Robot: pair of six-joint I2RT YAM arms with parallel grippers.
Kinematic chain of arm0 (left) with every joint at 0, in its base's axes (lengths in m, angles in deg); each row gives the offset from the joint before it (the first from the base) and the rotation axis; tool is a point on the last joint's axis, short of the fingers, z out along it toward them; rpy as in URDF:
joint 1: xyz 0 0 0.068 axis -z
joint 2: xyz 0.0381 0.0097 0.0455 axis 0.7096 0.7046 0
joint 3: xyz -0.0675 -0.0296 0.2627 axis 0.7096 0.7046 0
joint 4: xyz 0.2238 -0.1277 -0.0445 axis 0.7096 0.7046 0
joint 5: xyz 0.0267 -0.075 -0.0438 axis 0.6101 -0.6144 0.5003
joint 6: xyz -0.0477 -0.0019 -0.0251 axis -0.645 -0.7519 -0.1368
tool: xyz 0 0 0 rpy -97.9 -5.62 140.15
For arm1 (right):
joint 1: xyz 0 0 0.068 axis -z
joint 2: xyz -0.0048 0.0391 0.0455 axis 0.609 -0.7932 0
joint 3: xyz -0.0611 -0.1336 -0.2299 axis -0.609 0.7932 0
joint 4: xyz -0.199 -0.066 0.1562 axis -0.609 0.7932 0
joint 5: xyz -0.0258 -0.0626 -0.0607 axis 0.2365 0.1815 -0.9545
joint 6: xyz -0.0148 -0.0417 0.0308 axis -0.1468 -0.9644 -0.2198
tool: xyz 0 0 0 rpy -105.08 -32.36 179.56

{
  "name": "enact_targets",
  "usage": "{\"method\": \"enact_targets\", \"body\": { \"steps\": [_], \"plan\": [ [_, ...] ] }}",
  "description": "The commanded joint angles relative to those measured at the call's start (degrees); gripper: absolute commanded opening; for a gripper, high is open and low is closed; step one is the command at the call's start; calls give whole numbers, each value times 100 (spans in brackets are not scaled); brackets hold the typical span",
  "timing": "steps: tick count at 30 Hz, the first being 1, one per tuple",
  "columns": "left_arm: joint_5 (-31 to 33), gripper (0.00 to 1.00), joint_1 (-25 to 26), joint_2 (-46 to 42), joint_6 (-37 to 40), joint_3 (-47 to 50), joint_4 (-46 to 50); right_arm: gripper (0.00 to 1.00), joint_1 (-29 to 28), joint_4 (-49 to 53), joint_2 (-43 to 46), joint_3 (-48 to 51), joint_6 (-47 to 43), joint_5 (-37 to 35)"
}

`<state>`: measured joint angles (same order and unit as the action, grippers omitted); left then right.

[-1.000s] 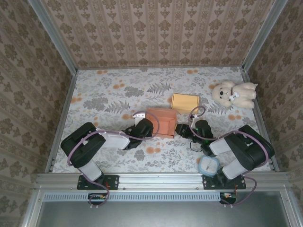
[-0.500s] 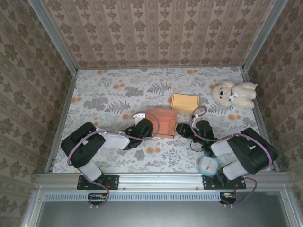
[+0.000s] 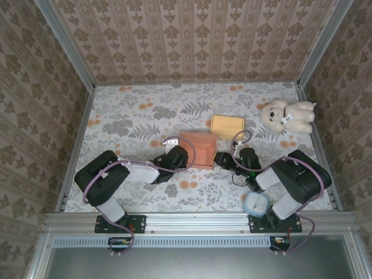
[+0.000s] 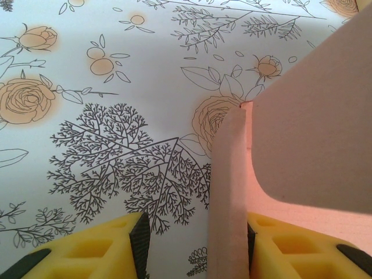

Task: Fold the paper box

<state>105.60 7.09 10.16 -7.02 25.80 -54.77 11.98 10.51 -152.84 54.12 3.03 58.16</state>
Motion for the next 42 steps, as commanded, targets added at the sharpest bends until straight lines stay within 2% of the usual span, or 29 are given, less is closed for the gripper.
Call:
{"method": "enact_targets", "body": {
  "steps": [1, 9, 23, 29, 34, 37, 42],
  "plan": [
    [-148, 45, -27, 273, 152, 172, 748, 38, -21, -177, 197, 56, 42, 34],
    [-166, 45, -34, 273, 118, 189, 721, 38, -30, -49, 227, 10, 0, 52],
    [-174, 45, -43, 286, 103, 216, 712, 36, -30, -700, -694, -32, 106, 103],
    [-164, 45, -47, 291, 97, 248, 677, 28, -63, -709, -1102, -30, 23, -121],
    [-158, 45, -68, 299, 93, 260, 655, 26, -237, 60, -1031, -97, -237, -647],
    [-147, 45, -70, 306, 93, 281, 642, 26, -416, 803, -696, -160, -513, -1111],
    [-165, 45, -79, 302, 77, 294, 601, 26, -913, 2617, 167, -537, -1120, -2191]
  ]
}}
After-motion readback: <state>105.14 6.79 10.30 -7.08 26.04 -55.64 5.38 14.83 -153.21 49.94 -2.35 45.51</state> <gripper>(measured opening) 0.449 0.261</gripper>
